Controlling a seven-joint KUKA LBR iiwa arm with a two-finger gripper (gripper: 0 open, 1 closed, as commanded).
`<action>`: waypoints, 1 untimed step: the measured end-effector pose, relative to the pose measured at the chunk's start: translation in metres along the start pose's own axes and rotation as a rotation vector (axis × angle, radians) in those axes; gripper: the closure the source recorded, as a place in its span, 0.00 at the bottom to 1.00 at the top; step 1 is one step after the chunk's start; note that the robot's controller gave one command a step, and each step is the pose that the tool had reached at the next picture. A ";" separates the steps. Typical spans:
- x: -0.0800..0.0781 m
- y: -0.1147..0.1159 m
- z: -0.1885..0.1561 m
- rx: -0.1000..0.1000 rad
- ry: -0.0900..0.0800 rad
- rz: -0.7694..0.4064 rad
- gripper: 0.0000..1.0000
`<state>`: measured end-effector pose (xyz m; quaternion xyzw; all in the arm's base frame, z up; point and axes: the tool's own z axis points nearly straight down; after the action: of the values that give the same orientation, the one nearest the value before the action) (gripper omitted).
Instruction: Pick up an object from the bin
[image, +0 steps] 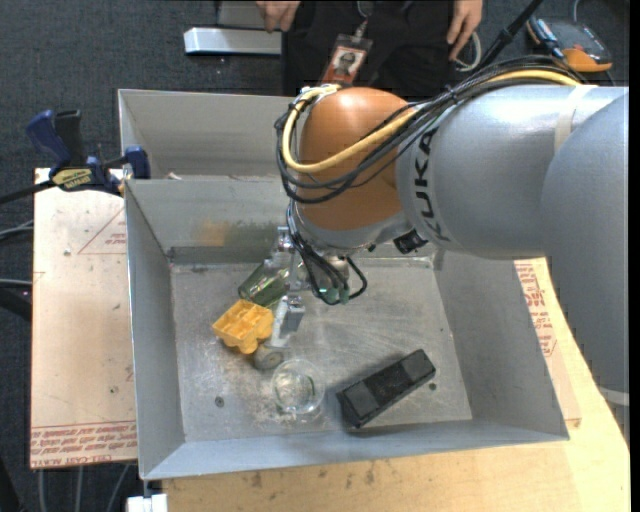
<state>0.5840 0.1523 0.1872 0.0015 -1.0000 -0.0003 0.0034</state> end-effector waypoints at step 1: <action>-0.002 -0.001 -0.004 -0.001 -0.007 0.003 0.00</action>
Offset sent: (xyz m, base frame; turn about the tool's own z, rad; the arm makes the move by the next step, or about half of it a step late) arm 0.0028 0.0333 -0.1172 -0.2557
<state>0.5859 0.1518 0.1912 0.0002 -1.0000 -0.0007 -0.0003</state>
